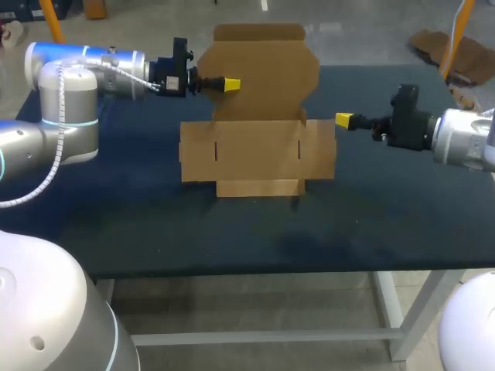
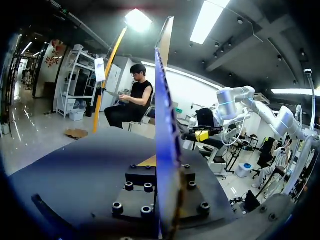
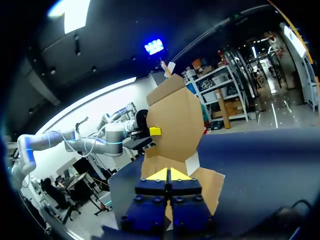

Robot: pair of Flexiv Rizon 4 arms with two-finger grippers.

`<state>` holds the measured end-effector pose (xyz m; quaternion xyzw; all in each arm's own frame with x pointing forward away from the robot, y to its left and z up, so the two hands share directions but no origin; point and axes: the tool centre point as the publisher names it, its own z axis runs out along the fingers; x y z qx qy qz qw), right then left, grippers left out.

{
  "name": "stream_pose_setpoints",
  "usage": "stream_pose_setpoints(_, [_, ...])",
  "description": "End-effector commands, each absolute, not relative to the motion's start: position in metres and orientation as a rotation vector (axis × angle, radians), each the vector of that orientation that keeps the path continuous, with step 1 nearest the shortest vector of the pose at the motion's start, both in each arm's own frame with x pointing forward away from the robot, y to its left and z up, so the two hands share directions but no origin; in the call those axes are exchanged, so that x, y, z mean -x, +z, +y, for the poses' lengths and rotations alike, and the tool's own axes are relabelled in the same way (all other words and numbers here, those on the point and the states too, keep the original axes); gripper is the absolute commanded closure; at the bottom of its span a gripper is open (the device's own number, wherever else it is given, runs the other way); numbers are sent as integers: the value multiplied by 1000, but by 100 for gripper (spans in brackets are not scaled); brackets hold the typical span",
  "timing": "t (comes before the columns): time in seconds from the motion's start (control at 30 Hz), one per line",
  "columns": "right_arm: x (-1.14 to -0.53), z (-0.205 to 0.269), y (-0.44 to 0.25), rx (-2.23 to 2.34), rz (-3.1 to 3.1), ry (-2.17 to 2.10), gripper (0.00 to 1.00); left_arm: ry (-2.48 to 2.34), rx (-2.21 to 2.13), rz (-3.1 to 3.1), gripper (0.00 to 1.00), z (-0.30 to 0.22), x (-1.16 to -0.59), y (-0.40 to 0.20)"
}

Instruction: Assemble the packaging by folding the flat box into shape, placing the metal phone stand inside, and closing the box properly

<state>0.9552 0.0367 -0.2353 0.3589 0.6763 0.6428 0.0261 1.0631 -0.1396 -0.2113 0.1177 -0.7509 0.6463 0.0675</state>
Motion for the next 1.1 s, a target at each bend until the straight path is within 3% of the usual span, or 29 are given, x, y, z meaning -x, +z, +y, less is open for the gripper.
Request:
stream_pose_setpoints(0.03, [-944,39,-234,-1206,1993,1851,100,1921,-344,-2269,100,-139,-1069,-206])
stream_pose_setpoints(0.53, [-944,39,-234,-1206,1993,1851,100,1921,-344,-2269,100,-139,-1069,-206])
stream_pose_setpoints(0.7, [-946,60,-225,-1035,2028,1890,100,1987,-252,-2255,100,-144,-1070,-195])
stream_pose_setpoints(1.1, [-923,60,-238,-905,2059,1828,100,2013,-196,-2268,100,-150,-1067,-176])
